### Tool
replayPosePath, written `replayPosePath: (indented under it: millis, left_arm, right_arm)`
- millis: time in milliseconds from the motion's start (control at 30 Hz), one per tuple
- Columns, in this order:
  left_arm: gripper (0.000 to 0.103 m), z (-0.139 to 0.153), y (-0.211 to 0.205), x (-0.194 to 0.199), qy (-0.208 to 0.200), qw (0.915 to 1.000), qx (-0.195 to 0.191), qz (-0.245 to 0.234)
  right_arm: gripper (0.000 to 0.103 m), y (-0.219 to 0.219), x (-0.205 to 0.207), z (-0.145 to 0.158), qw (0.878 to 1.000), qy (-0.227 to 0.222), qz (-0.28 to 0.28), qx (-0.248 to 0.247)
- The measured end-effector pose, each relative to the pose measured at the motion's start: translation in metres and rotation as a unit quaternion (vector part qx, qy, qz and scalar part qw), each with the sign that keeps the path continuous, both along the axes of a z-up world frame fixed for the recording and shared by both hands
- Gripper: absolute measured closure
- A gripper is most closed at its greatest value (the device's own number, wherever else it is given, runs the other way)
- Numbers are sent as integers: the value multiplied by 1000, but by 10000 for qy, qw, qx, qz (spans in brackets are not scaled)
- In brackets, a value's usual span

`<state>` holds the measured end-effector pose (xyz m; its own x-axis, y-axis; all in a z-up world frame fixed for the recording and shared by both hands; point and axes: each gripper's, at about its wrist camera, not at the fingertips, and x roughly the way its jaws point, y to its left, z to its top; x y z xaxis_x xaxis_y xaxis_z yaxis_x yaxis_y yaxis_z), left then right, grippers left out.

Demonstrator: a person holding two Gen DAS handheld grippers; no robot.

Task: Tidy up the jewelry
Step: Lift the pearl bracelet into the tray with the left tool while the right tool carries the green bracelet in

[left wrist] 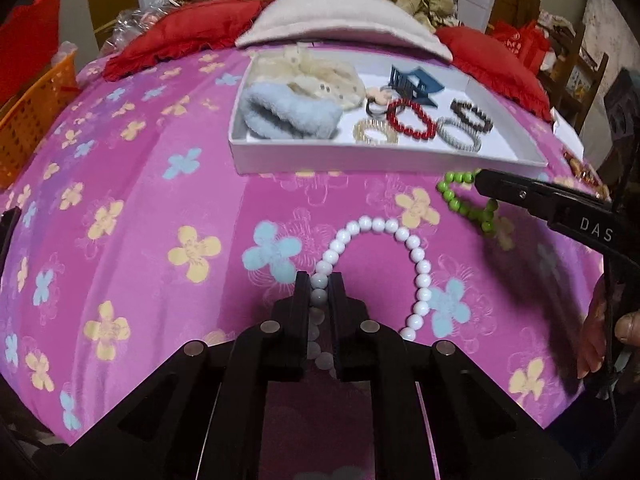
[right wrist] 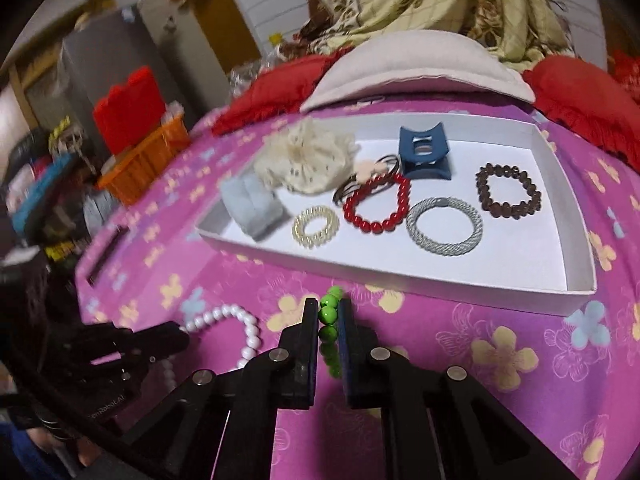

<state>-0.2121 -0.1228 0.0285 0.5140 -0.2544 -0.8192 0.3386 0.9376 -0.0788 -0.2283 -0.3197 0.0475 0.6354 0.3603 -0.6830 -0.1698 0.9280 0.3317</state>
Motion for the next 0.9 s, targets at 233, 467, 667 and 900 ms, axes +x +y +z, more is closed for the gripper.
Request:
replayPosePath:
  millis: [233,467,667,900]
  left_arm:
    - [95,42,3,-16,-354,9990,-264,-33]
    - [95,77,-5,-33,-660,9973,-280,-166]
    - [95,101,-14,-46,-920,9956,-78,-144]
    - [95,123,-22,-53,-1304,9911,240,-81]
  right_arm:
    - [94,-21,-10,16,9981,-164,-192,564]
    - [94,-29,-25,32,9962,-420,-258,714]
    - [94,-30,-36,42,9957,-598,-289,648]
    - [94,-36,-39,49,9948,-669,-509,570]
